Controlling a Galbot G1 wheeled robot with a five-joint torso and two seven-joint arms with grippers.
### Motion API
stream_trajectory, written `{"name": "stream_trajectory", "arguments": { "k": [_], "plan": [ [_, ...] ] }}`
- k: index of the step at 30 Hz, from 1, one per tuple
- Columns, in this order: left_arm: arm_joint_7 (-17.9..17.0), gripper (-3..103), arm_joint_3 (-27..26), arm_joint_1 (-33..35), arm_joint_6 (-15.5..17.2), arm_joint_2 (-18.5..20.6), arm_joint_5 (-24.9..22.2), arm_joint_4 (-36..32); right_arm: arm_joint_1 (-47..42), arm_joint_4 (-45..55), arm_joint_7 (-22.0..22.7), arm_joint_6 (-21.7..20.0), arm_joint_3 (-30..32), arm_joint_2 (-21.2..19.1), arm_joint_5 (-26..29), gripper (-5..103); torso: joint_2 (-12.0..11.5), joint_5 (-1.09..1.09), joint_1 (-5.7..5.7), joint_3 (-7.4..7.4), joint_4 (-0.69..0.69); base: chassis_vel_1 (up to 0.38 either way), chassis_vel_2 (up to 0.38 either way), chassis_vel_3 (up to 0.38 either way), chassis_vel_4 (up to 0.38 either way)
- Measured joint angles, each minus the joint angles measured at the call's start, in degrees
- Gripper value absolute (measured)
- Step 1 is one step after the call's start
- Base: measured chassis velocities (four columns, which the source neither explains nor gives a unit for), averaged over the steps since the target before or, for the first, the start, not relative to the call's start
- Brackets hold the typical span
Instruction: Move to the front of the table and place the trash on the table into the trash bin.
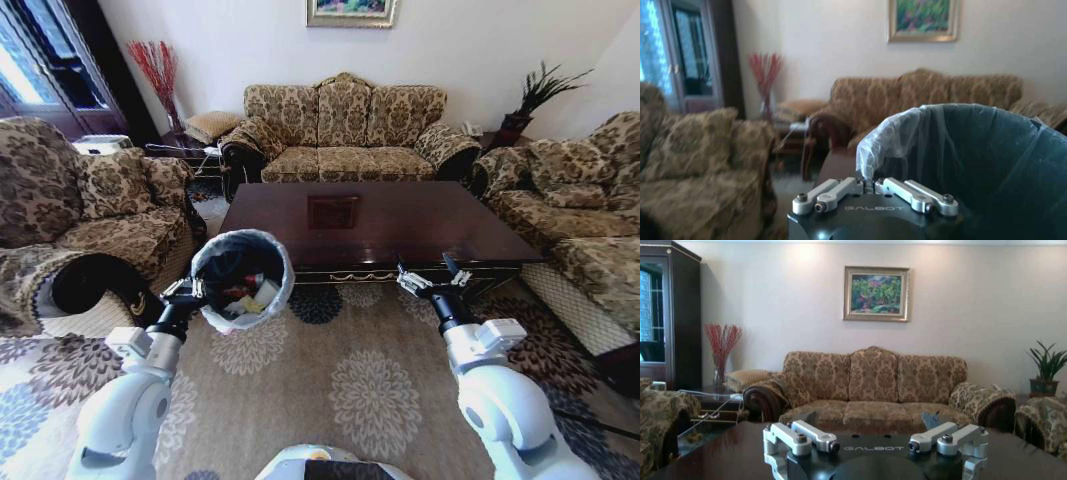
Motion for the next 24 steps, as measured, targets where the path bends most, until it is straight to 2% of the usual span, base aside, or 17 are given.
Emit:
{"name": "stream_trajectory", "arguments": {
  "k": [1,3,4,7,9,10,17,19,21,22,24],
  "plan": [
    [0.0,3,-0.1,0.0,-0.3,0.0,0.0,1.3,0.0,-0.1,-0.2,0.0,0.1,0.1,0.1,100,0.0,0.00,0.00,0.00,0.00,0.000,0.000,0.000,0.000],
    [-0.4,3,0.3,-0.4,-4.2,-0.5,-0.2,8.6,0.3,-0.4,-0.6,0.2,0.5,0.3,0.4,100,0.0,-0.02,0.00,0.00,0.00,0.000,0.000,0.000,0.000],
    [-0.4,3,0.3,-0.4,-4.2,-0.5,-0.2,8.6,0.3,-0.4,-0.6,0.2,0.5,0.3,0.4,100,0.0,-0.02,0.00,0.00,0.00,0.000,0.000,0.000,0.000],
    [-0.2,3,1.0,-1.4,-7.5,-1.6,-0.3,16.0,0.4,-0.7,-0.8,0.3,0.6,0.4,0.4,100,0.0,-0.02,0.00,0.00,0.01,0.000,0.000,0.000,0.000],
    [-0.1,3,1.1,-1.6,-8.1,-1.8,-0.3,17.3,0.4,-0.8,-0.8,0.4,0.6,0.4,0.4,100,0.0,-0.02,0.00,0.00,-0.01,0.000,0.000,0.000,0.000],
    [0.0,3,1.4,-2.5,-9.3,-2.4,-0.3,20.9,0.3,-1.0,-0.8,0.7,0.7,0.3,0.4,100,0.0,-0.02,0.00,0.00,-0.01,0.000,0.000,0.000,0.000],
    [-1.2,3,2.4,-4.4,-9.1,-3.8,-1.7,31.8,-0.6,-1.4,-1.0,1.6,0.8,0.3,0.5,100,0.0,-0.01,0.00,0.00,0.00,0.000,0.000,0.000,0.000],
    [-1.2,3,2.4,-4.4,-9.1,-3.8,-1.7,32.3,-0.6,-1.5,-1.0,1.6,0.8,0.3,0.5,100,0.0,-0.01,0.00,0.00,0.01,0.000,0.000,0.000,0.000],
    [-1.2,3,2.6,-5.5,-11.1,-3.7,-1.6,38.6,-0.7,-1.6,-1.2,2.0,0.6,0.4,0.4,100,0.0,-0.01,0.00,0.00,0.01,0.000,0.000,0.000,0.000],
    [-1.0,3,2.7,-6.3,-13.1,-3.6,-1.8,41.9,-0.7,-1.8,-1.3,2.1,0.5,0.6,0.4,100,0.0,-0.01,0.00,0.00,0.01,0.000,0.000,0.000,0.000],
    [-0.9,3,2.7,-6.6,-13.8,-3.6,-1.8,43.0,-0.7,-1.8,-1.3,2.2,0.4,0.6,0.4,100,0.0,-0.01,0.00,0.00,0.01,0.000,0.000,0.000,0.000]
  ]
}}
